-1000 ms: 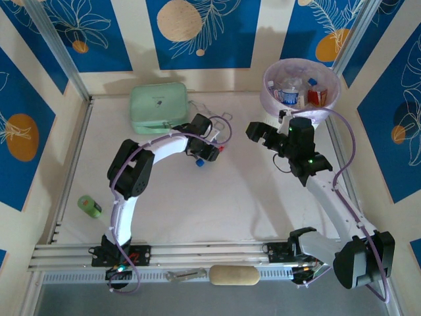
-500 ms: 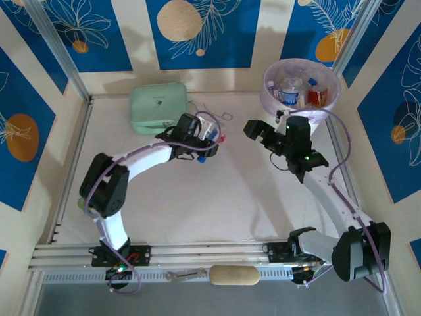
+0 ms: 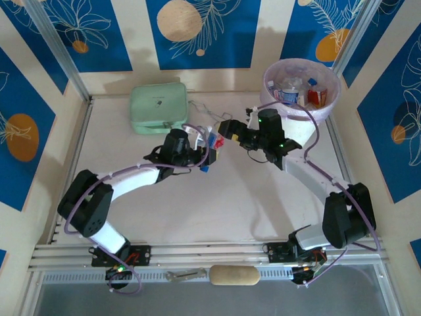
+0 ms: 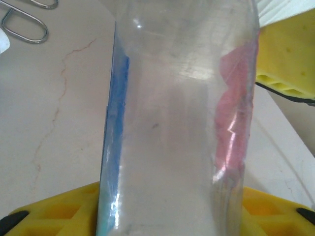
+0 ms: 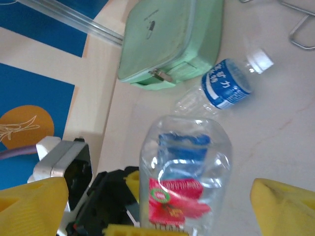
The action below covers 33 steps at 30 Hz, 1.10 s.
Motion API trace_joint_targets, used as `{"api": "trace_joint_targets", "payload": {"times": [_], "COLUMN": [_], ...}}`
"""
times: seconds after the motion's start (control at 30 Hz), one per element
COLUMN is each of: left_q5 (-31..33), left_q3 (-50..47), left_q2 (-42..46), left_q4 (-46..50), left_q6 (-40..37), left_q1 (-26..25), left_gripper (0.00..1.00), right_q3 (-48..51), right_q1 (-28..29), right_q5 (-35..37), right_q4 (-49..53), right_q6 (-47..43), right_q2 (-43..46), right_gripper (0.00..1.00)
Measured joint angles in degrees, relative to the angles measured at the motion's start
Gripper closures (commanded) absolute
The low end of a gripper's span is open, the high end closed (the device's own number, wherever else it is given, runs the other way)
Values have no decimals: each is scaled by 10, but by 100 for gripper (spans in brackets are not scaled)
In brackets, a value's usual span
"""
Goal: Put the plastic bottles in the bin
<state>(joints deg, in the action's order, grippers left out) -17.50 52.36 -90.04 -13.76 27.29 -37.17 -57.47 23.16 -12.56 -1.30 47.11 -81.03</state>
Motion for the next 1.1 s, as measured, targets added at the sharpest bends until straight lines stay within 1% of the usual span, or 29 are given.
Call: {"api": "trace_joint_targets", "payload": {"times": [0.17,0.33,0.57,0.73,0.83,0.9,0.97,1.0,1.07,1.1], "left_q5": [6,13,17,17,19,21,25,27,33,37], "left_q3": [-3,-3,-3,-3,-4,-5,-7,-9,-17,-21], "left_q2": [23,30,30,32,34,36,42,47,63,72], "left_q4": [-14,-22,-24,-26,-25,-25,-24,-25,-24,-23], "left_q6": [3,3,3,3,3,5,9,12,14,15], "left_q1": [-5,-9,-20,-21,-21,-21,-22,-22,-23,-23], "left_gripper": [52,52,51,47,41,30,14,9,1,1], "right_q3": [-16,-26,-33,-33,-33,-33,-33,-33,-33,-33], "right_q1": [18,33,41,41,41,41,41,41,41,39], "right_q5": [-2,1,3,8,8,10,12,15,19,21], "right_q4": [-9,4,9,12,11,11,11,11,11,12], "right_q6": [5,3,-6,-9,-12,-12,-15,-17,-20,-22], "right_q2": [-28,-46,-47,-47,-47,-47,-47,-47,-47,-47], "right_gripper": [9,12,28,38,42,43,43,43,44,44]}}
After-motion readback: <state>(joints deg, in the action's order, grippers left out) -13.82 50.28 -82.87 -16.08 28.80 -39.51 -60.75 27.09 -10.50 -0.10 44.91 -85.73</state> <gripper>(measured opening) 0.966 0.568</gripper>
